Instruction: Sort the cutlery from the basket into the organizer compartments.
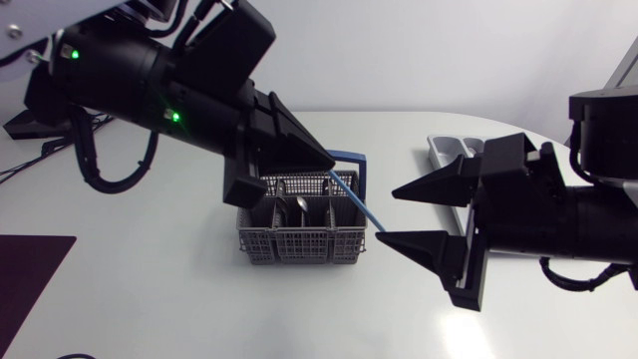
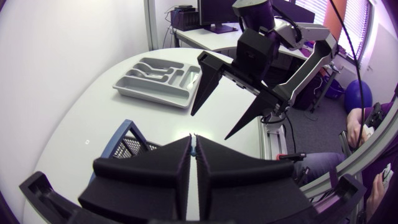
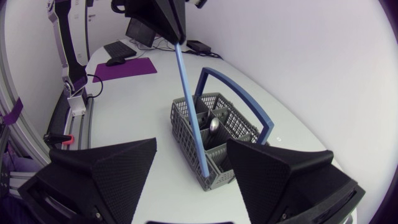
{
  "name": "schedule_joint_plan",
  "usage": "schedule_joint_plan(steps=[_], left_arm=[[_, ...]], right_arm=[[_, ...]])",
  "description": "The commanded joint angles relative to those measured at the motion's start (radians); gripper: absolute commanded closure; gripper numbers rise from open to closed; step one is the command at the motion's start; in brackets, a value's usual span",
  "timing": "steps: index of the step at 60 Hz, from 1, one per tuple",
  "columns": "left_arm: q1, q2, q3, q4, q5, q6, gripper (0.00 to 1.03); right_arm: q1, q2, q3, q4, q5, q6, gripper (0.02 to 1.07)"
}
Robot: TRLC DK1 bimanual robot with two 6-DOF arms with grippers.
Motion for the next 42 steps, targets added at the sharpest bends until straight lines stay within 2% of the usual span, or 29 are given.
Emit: schedule_joint_plan(steps=[1,4,10,19,31,42], left_arm=[[0.006,0.050,-0.010,-0.007,0.032,-0.027,1.00],[0.005,0.073,-0.010,-0.007,0.067,-0.030,1.00],[-0.001,0.107,-0.008,0.004,0.080,-0.032,1.00],[0.003,0.132,0.004,0.024,0.124,-0.052,1.00],[-0.006,0.148,0.008,0.035,0.130,-0.066,1.00],[-0.006,0.148,0.013,0.035,0.142,-0.076,1.00]], right_arm=[[0.011,0.021,-0.024,0.016,-0.018,0.013,0.35],[0.009,0.033,-0.026,0.026,-0.036,0.013,0.37],[0.006,0.047,-0.033,0.034,-0.058,0.013,0.45],[0.008,0.070,-0.038,0.045,-0.064,0.016,0.48],[0.008,0.093,-0.040,0.062,-0.068,0.018,0.64],[0.005,0.119,-0.046,0.071,-0.082,0.021,0.70]])
